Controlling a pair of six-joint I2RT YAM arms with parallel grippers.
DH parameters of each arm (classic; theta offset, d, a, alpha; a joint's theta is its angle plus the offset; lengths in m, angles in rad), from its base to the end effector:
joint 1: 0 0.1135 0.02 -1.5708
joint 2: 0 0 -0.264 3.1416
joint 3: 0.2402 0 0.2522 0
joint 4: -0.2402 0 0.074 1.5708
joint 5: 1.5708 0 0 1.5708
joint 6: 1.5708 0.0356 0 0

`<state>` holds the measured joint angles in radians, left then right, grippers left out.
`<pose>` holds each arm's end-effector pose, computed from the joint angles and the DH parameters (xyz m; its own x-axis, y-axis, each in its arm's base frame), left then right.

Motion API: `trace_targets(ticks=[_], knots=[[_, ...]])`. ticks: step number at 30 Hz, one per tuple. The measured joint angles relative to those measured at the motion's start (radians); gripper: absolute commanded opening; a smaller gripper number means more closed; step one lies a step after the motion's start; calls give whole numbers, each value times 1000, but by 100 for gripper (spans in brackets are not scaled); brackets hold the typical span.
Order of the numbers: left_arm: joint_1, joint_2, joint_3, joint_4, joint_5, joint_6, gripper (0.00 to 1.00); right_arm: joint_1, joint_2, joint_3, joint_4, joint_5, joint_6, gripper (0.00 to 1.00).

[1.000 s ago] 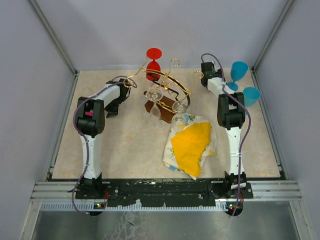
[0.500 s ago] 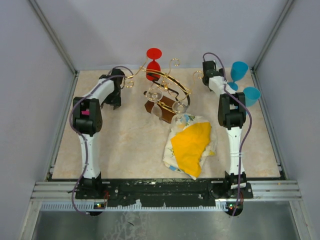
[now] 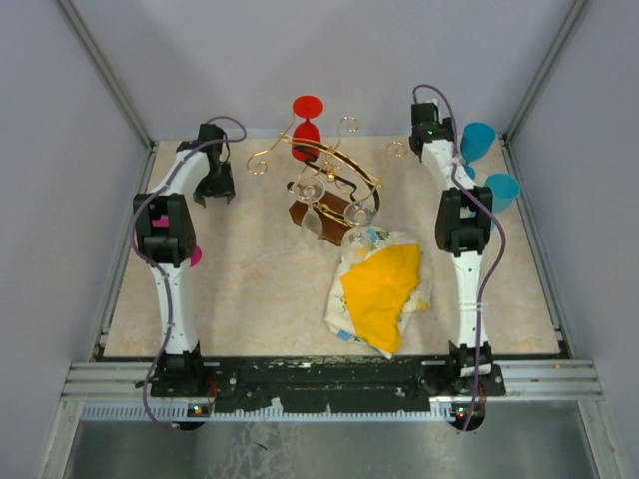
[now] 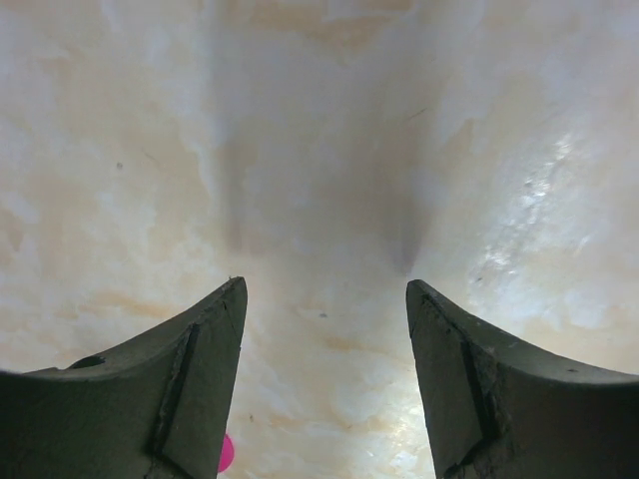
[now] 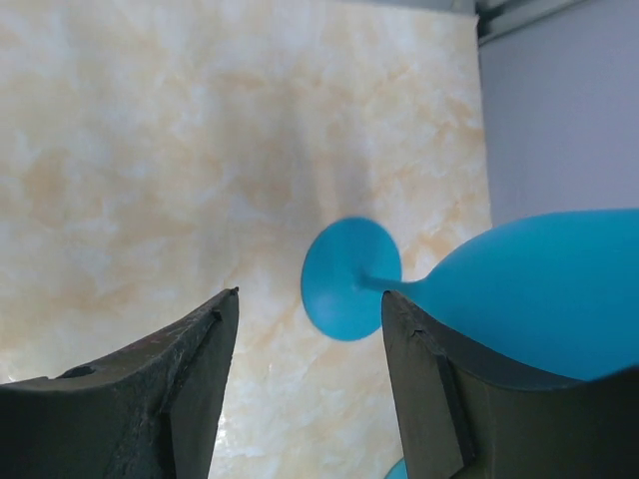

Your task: Take the wine glass off the wine glass rack

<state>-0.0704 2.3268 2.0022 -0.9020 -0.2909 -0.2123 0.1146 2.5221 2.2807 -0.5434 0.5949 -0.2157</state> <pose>0.4884 -0.0242 0.1826 -0.9118 -0.1381 -0.3868 -0.2263 0.9548 0.1928 0.5590 0.0443 0.1934 -0.7498 -0.2647 -0.6064 0.1420 0.8307 -0.5383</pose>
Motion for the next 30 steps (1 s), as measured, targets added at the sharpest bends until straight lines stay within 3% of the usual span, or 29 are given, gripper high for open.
trace_targets(ticks=[12,22,25,27,30], knots=[[11,-153,38,117,105,4,71,-1,-23,76,110,-102,34,62],[29,-273,43,144,104,4,73,10,-200,76,173,-266,105,63],[39,-283,71,134,110,3,72,24,-266,80,169,-352,157,56],[44,-288,87,132,121,0,72,35,-286,131,133,-450,216,45],[48,-318,82,126,149,-5,72,48,-299,208,95,-626,325,39]])
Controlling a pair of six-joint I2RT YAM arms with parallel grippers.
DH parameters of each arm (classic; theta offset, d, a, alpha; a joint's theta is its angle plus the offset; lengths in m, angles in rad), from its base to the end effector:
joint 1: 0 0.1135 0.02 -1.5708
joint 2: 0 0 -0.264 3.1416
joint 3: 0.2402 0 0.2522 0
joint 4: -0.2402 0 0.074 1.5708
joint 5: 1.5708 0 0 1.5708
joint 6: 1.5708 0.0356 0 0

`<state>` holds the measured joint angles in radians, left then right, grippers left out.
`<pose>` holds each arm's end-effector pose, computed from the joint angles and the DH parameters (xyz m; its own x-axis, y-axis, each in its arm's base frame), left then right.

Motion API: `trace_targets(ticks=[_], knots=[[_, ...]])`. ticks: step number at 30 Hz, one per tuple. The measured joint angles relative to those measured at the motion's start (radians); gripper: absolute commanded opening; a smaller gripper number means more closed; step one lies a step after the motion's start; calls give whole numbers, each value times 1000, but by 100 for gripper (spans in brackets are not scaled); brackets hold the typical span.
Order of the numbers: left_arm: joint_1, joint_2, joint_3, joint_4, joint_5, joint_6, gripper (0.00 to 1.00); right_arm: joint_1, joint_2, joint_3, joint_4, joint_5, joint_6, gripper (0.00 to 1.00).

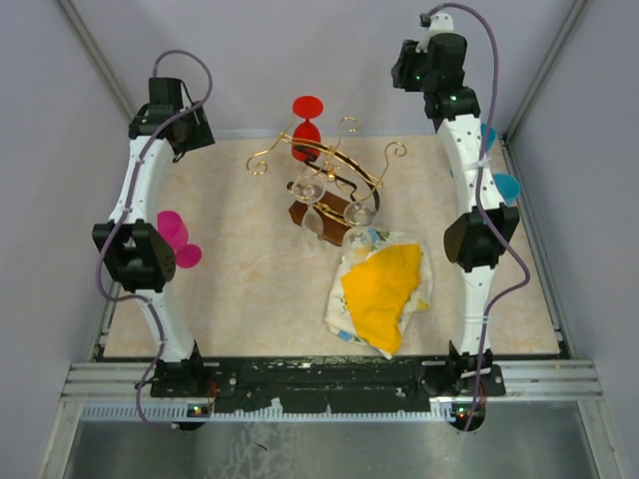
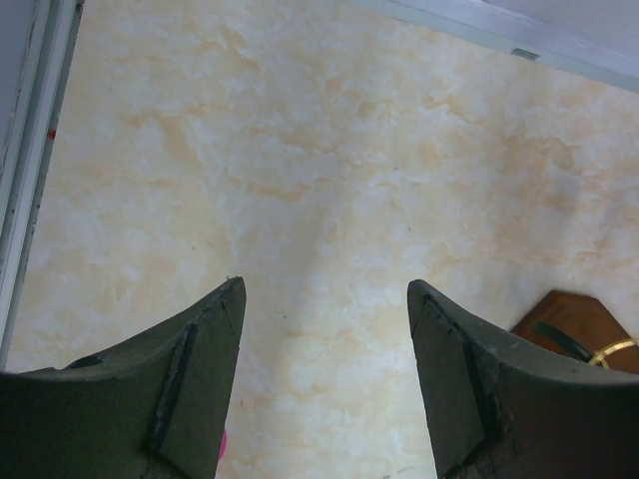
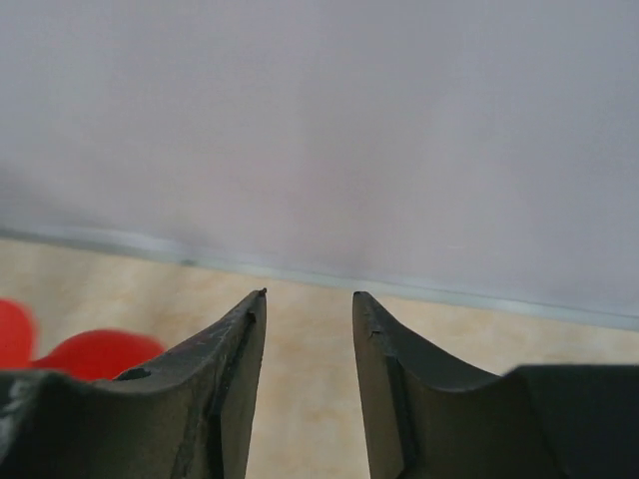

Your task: Take the wine glass off the wine glass rack

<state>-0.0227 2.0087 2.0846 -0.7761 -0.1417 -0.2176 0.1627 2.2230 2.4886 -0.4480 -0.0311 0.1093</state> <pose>0.4552 -0.0053 0.3606 -0.6106 -0.1999 -0.7663 -0.2225 0.9719 -0.0762 0.5017 0.0835 0.4256 -0.1989 0.0778 -0.9769 -0.1714 0.9787 0.1129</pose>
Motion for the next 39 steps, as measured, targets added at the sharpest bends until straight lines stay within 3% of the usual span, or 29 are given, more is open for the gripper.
trace_targets(ticks=[4,9,16,39], knots=[[2,-76,-40,-7,39,-11,72,15,-15,27,-42,-217,136,34],[2,-183,-113,2,81,-21,71,34,-15,31,-109,-430,274,39],[2,-277,-227,39,145,-33,71,67,-15,32,-118,-600,411,40],[2,-334,-249,43,214,-51,71,143,135,112,-130,-640,585,39]])
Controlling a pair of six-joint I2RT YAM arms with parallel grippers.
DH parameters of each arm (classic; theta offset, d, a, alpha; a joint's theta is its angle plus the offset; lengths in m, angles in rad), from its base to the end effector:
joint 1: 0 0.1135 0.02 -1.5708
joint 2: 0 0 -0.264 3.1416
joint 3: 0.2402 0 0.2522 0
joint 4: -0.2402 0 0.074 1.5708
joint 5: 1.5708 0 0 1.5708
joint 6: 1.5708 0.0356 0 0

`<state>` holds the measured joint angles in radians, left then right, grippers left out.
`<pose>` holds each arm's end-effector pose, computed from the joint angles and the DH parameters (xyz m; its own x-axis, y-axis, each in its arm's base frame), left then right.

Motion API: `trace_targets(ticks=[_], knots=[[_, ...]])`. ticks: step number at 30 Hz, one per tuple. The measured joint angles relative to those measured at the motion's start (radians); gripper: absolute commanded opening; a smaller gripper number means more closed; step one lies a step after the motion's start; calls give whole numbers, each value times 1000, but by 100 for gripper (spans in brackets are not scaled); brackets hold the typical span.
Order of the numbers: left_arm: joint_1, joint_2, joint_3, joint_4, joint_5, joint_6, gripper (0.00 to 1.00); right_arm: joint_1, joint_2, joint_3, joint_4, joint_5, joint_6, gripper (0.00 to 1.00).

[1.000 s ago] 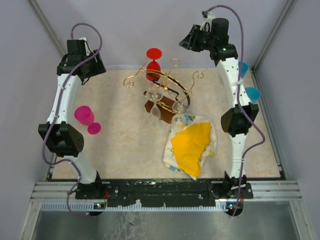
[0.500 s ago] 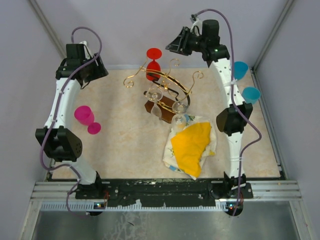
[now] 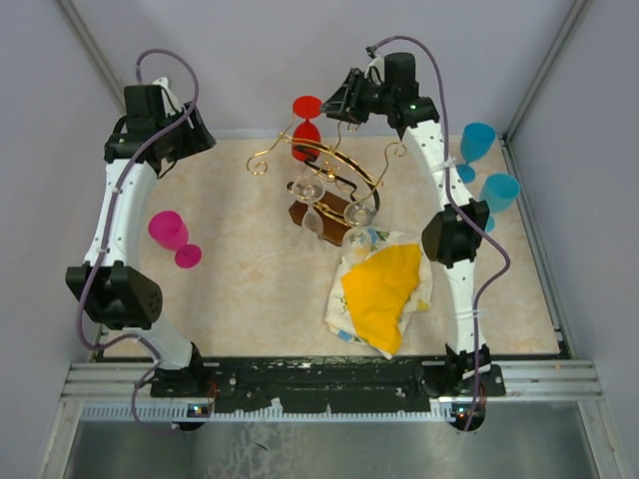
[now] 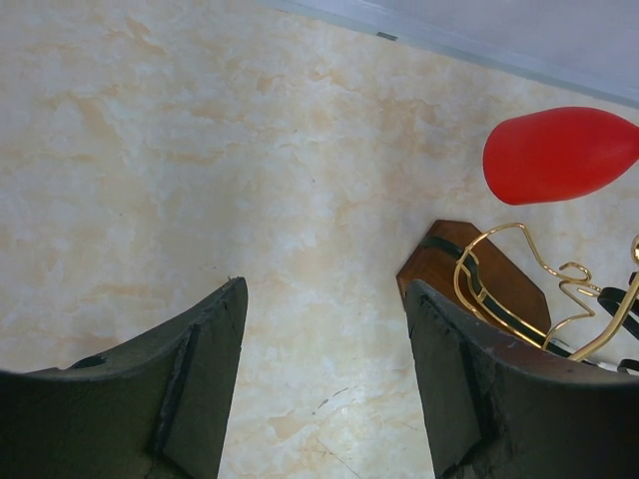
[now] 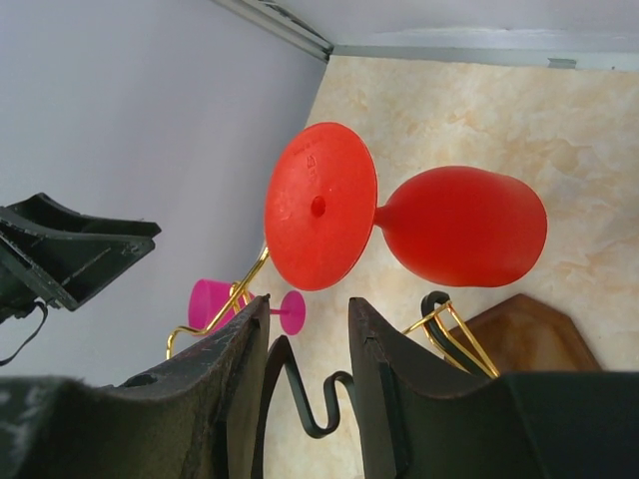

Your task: Take the wine glass off the wine glass rack

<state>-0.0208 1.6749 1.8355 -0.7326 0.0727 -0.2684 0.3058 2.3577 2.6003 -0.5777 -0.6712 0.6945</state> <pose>0.3716 -0.0103 0.4152 -0.5435 -0.2532 -0.8003 -0.0646 0.9632 -0.2609 0.4954 0.1796 0.3835 -0.7503 0.2887 -0.5947 -0.4108 0.5013 0.7616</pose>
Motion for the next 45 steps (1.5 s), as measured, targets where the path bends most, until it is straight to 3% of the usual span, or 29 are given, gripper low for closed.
trace_targets(ticks=[27,38,45], knots=[[0,-48,0,0,33,0,73,29,69,52,81,33,101,38],[0,-69,-26,8,42,4,73,39,79,52,115,47,132,23],[0,-71,-46,10,48,5,73,39,92,52,131,49,149,5]])
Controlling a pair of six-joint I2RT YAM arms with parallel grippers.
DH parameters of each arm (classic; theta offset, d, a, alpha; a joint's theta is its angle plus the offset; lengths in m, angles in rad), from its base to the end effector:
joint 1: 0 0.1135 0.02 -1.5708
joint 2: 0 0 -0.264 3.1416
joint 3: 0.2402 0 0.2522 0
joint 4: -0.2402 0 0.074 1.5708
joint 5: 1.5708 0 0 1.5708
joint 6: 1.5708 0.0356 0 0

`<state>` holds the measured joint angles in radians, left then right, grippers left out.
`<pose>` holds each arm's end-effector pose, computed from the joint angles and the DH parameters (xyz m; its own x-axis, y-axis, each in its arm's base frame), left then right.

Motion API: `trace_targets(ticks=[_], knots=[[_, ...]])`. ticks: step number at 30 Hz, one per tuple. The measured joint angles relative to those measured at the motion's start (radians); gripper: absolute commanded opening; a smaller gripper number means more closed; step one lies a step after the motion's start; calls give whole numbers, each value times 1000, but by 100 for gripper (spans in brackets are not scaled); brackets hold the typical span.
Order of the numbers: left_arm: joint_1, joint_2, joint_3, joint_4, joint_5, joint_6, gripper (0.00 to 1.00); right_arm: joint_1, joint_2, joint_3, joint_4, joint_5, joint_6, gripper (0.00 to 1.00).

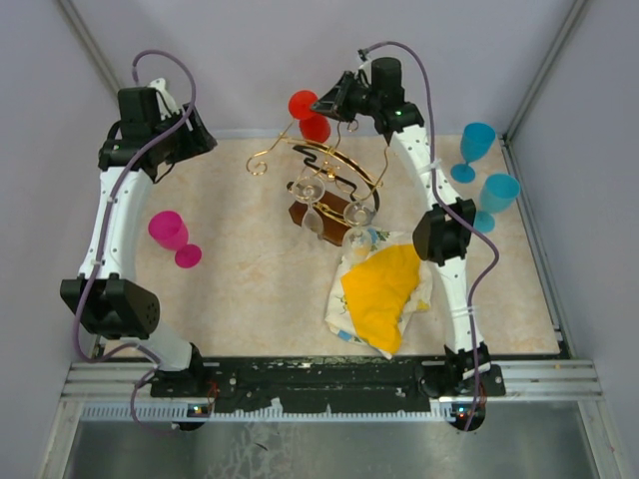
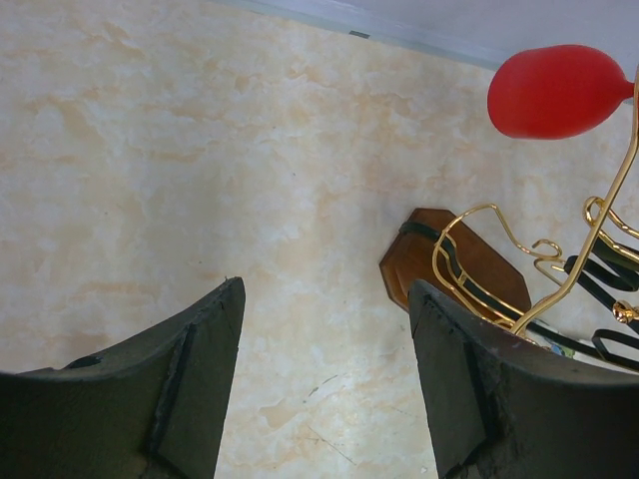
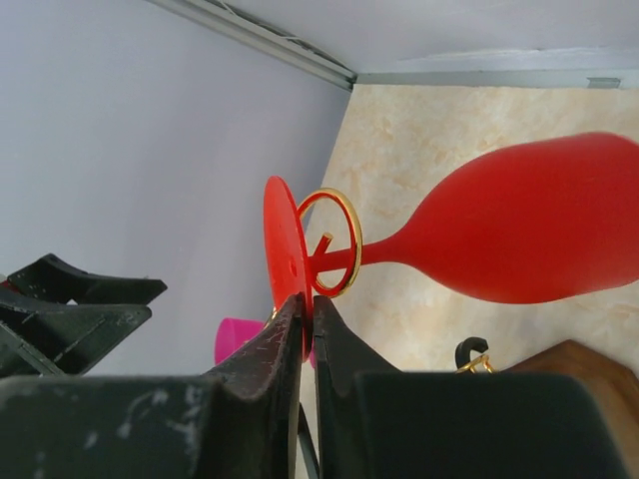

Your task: Take the wine glass off the wine glass rack

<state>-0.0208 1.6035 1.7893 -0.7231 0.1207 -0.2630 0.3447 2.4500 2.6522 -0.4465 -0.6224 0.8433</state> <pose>0.3521 -0.0116 0.4256 -0.5264 -0.2472 -0.8135 -0.0132 0.9591 -0.2829 0.5117 0.2058 0.3649 -0.7540 0.3740 -0.5399 -0.3666 0.4425 0.8184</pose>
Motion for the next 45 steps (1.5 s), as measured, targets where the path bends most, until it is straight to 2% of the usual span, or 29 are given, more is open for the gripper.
trace_targets(ticks=[2,17,30,45], knots=[[0,0,0,0,1,3,73,0,0,0,10,0,7,2],[0,-2,0,-1,8,18,73,-1,0,-20,73,-63,112,0],[0,-2,11,-3,16,24,73,-25,0,-20,92,2,142,0],[0,-2,11,-2,18,25,73,-18,47,-19,251,-39,239,0]])
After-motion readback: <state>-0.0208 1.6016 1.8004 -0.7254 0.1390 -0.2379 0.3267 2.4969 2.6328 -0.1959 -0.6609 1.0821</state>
